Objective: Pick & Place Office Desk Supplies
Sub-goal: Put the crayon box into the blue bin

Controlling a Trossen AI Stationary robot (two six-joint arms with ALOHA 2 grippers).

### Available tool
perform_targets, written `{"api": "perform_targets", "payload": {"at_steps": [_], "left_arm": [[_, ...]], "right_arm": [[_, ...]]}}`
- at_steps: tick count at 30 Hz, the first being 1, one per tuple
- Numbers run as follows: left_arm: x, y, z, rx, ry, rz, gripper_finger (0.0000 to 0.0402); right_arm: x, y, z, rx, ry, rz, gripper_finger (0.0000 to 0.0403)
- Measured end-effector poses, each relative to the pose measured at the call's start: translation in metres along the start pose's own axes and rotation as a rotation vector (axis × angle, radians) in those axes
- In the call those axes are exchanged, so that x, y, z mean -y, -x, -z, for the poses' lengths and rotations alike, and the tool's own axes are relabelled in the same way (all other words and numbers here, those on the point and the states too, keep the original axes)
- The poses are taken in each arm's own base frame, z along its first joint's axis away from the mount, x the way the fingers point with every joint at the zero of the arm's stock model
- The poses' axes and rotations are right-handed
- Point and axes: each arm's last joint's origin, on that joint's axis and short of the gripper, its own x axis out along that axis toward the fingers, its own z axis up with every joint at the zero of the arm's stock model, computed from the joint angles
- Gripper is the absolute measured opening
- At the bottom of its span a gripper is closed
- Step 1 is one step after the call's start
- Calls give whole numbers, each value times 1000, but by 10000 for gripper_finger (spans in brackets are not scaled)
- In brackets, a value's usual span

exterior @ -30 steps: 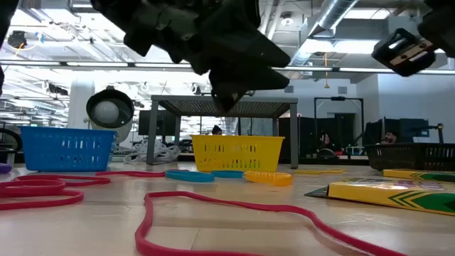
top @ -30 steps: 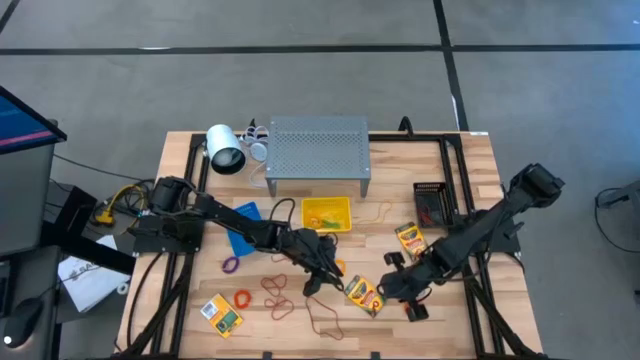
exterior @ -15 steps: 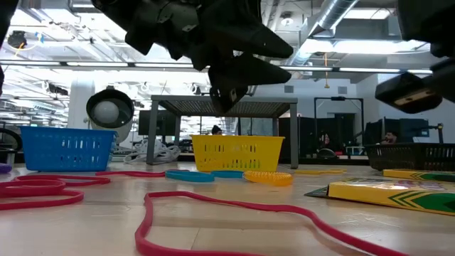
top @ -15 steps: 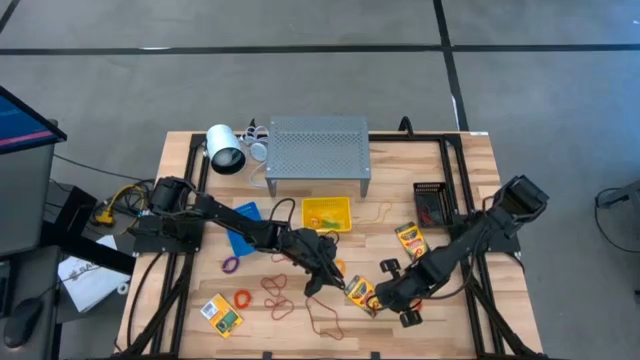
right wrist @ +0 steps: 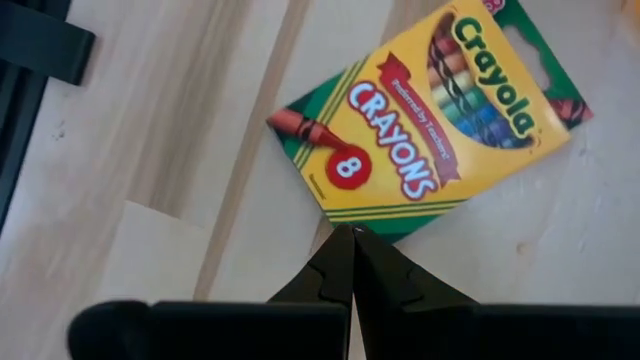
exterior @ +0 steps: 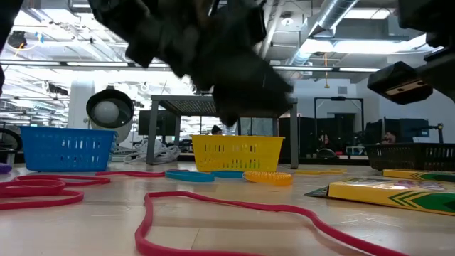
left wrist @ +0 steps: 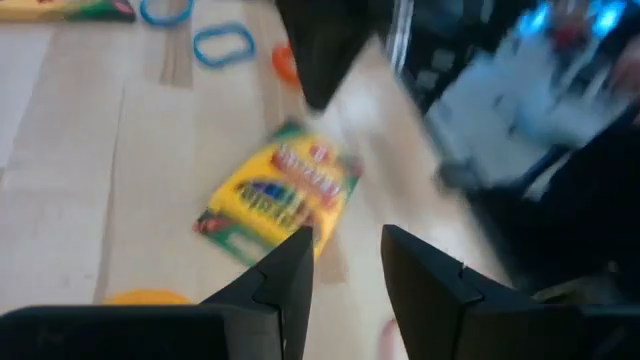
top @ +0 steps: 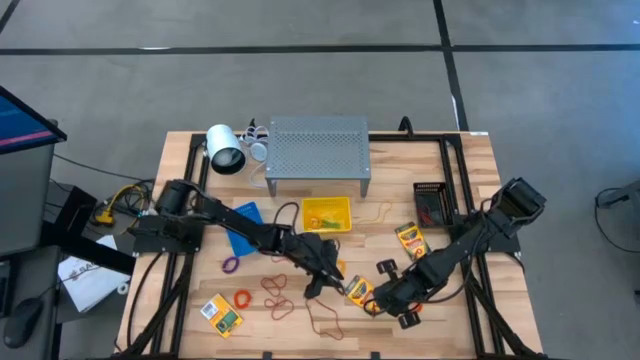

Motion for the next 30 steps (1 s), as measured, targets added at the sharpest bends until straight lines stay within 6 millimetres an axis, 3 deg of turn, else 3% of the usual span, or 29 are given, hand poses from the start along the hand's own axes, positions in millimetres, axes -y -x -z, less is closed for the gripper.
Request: {"api": "perform_targets", "payload": {"at_steps": [5,13,19,25,30], "left_arm": [[-8,-17,16,-64,-170,17,117],[-12,-17,19,-87,-440,-57,117],[-23,-15,15,-80,-443,-93,117],[-20,-18,7,-60,-475,-52,117],[-22,-31,15,-88,-488,-22,117]], "right_arm": [[0,0,0,3,-1,-1,0],[-1,0,0,-2,-11,-17,0],[-1,0,0,-5,-36,-23,0],[-2,0,0,-16,-57,-49,0],[-4,0,1,-21,-61,-53,0]]}}
